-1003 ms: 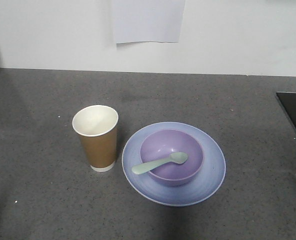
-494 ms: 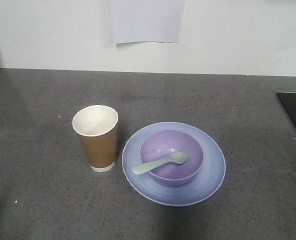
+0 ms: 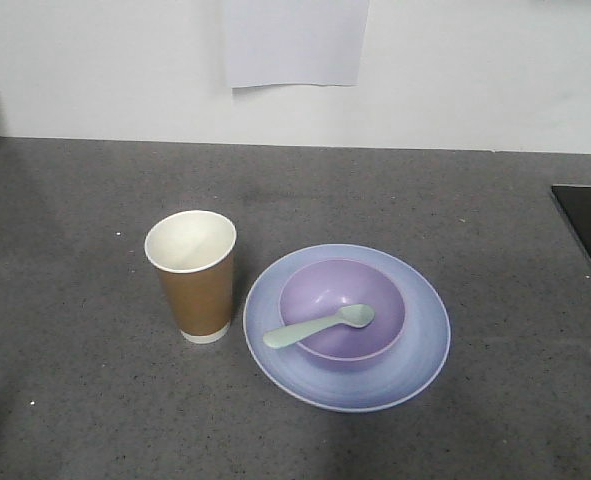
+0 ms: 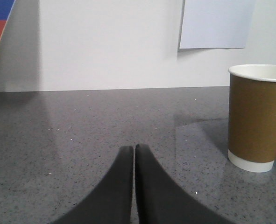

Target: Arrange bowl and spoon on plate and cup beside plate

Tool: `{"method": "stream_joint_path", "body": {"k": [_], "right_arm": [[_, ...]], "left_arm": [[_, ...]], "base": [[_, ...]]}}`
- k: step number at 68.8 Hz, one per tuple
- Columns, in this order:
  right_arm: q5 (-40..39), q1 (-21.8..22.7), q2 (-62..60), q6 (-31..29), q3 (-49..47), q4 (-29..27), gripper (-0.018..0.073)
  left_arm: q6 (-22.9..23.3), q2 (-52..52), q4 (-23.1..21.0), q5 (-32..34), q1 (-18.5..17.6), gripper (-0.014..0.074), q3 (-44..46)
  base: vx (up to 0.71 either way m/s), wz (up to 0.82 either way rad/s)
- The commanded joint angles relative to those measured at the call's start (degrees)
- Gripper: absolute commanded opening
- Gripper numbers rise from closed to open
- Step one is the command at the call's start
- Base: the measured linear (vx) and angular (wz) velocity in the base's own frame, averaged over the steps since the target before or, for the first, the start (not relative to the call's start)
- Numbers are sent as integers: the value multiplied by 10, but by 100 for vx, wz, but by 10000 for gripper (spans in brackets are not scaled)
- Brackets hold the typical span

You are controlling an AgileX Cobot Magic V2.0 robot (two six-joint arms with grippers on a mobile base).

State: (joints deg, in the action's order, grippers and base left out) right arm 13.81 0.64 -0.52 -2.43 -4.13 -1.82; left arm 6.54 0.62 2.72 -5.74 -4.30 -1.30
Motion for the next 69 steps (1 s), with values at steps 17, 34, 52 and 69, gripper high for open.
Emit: {"method": "stream_joint_path", "body": {"k": [17,34,52,69], "right_arm": [[-157,-29,-7,1,61,4,-11],[-166,-50,-7,1,63,14,-11],[-164,-50,-7,4,63,10,-11],[-164,-50,-7,3,63,10,-11]], "left_arm": [[0,8,-6,46,2,-6,10],[0,8,-6,46,2,-6,10],[0,8,-6,46,2,-6,10],[0,8,-6,46,2,-6,10]], "base": [[0,0],[0,0],[0,0],[0,0]]}}
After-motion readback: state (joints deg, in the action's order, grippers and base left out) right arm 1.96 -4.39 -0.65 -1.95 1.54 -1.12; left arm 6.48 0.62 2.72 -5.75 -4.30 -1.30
